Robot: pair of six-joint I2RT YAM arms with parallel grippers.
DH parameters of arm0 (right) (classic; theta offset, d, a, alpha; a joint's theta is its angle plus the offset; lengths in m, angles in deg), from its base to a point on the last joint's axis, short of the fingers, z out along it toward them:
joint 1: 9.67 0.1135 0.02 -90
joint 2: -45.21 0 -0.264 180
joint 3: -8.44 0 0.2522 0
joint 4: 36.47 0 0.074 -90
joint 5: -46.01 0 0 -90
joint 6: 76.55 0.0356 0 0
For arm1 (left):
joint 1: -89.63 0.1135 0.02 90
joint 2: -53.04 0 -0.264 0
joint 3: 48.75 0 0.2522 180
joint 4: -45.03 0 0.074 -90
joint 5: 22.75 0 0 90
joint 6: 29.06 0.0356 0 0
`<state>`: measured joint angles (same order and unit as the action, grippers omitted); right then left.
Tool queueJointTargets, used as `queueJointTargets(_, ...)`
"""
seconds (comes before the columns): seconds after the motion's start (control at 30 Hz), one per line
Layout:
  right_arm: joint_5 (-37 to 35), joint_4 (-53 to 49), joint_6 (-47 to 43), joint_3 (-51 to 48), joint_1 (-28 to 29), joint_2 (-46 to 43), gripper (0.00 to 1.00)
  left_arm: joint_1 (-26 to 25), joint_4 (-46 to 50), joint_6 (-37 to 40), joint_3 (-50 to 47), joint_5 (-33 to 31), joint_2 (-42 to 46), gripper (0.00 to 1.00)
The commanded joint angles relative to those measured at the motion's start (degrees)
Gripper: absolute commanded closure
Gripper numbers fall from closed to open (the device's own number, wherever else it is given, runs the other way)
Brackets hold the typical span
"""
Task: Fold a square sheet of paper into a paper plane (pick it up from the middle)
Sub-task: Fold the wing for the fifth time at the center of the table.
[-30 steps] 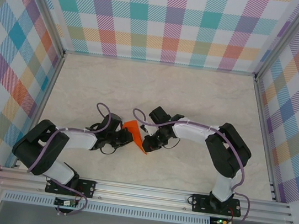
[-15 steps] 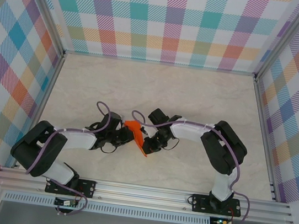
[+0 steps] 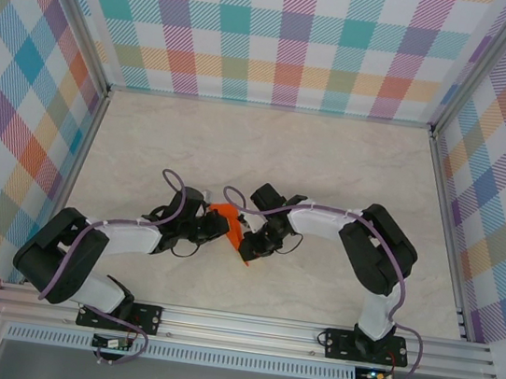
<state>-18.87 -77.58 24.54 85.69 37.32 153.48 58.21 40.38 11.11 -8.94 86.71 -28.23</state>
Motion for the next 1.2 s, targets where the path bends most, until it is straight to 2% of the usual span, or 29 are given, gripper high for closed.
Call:
queueJointTargets(0.0,0.44,1.71,0.26,-0.7,0.17,-2.87,0.76,-0.58,-1.27,1.19,-0.47,0.2,-0.5,0.92)
queueJointTargets(0.27,-2.19,2.51,1.01,-0.07,0.22,-3.85,0.75,-0.57,-0.83,1.14,-0.2,0.05,-0.85,0.92)
queueJointTargets(1.17,-4.11,7.3,4.19,2.5,0.31,-2.31,0.73,-0.56,-1.54,0.82,0.76,0.66,-2.66,0.92)
